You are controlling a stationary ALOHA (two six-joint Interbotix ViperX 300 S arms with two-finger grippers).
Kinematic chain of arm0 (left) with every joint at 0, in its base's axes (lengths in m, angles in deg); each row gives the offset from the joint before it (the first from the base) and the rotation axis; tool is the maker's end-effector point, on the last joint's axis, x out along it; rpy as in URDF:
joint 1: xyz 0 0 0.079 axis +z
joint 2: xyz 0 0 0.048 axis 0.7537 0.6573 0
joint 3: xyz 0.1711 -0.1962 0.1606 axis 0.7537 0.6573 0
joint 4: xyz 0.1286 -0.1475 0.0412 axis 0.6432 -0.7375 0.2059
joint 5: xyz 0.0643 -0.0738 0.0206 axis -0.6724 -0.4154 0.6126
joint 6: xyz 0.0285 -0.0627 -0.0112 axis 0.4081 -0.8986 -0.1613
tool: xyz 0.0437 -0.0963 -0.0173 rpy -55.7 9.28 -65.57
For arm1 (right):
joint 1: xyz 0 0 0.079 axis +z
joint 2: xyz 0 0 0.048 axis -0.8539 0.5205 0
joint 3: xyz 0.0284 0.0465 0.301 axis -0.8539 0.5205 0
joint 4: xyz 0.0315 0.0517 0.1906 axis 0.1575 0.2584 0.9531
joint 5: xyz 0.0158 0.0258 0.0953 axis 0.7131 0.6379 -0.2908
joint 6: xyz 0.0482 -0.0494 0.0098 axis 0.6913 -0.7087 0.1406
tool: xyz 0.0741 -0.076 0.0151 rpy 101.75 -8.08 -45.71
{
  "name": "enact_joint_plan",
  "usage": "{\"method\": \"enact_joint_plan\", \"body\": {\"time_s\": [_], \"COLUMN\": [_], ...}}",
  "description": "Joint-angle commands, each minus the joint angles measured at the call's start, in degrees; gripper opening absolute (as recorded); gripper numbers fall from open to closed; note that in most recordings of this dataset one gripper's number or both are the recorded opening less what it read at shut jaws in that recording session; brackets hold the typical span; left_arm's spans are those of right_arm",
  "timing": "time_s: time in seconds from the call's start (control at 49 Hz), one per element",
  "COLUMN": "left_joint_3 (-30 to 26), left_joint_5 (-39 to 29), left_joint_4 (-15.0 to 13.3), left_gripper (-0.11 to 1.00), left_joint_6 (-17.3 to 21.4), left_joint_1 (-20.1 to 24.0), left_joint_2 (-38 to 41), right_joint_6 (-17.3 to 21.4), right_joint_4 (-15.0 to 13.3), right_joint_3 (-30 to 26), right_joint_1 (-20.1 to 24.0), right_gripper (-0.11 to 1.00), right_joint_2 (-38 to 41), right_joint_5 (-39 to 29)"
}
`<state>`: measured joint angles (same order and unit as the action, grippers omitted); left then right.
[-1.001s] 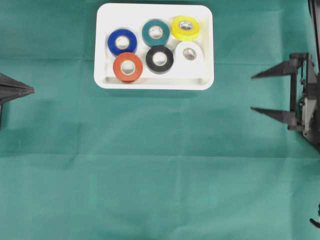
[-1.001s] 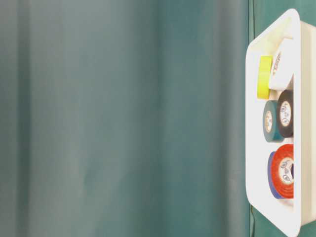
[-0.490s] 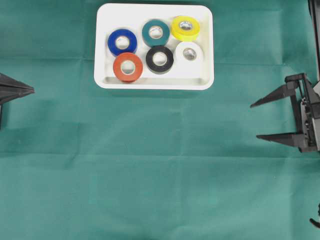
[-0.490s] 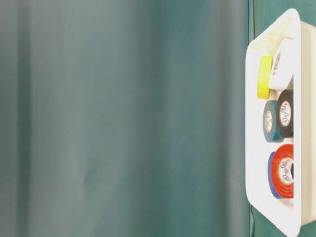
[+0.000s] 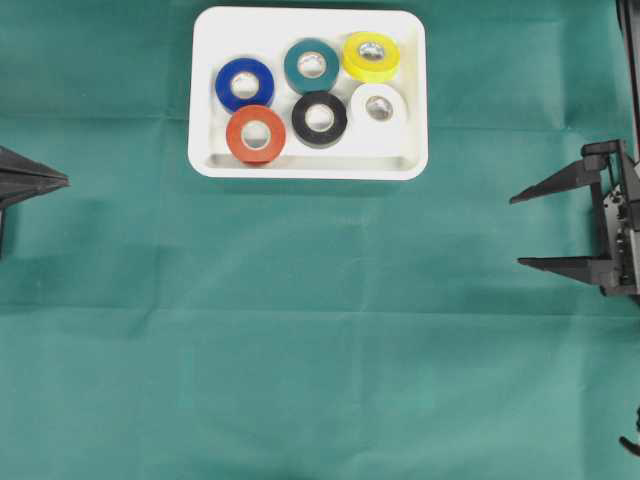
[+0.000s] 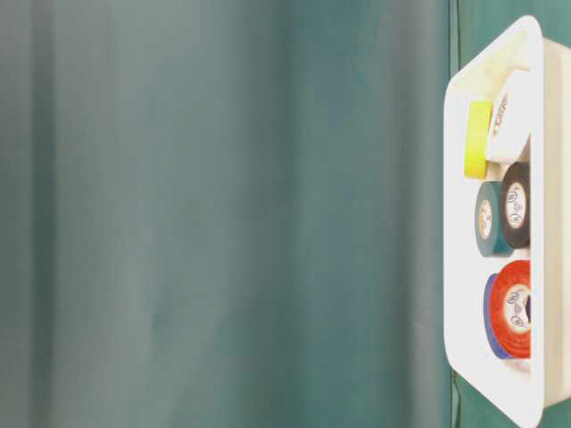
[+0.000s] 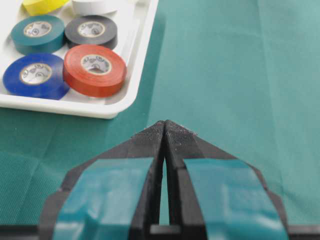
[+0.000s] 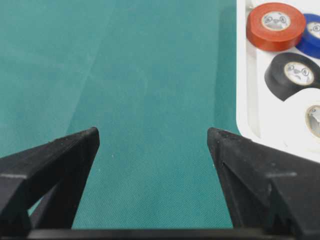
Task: Put the tape into the white case with the right arm.
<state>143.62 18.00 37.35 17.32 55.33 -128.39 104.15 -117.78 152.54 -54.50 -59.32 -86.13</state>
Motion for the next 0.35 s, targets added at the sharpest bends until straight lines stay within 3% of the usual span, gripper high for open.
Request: {"method": "enact_joint_plan", "body": {"time_s": [0.0,0.327], "left_joint_3": [-0.70,-0.70], "left_joint_5": [0.53,0.44], "left_joint_4": [0.00,0.00], "left_gripper": [0.01,0.01], "left_joint_6": [0.09,0.09], "left_joint_1": [0.18,0.09], "left_joint_2": [0.44,0.44], "right_joint_6": [0.09,0.09], "right_joint_4": [0.09,0.09], "right_joint_3": [-0.09,3.25], "right_joint_1": [0.18,0.18], "right_gripper": [0.61,0.61], "right_joint_2": [-0.97,-4.66], "right_joint_5": [-0.09,-0.18]}}
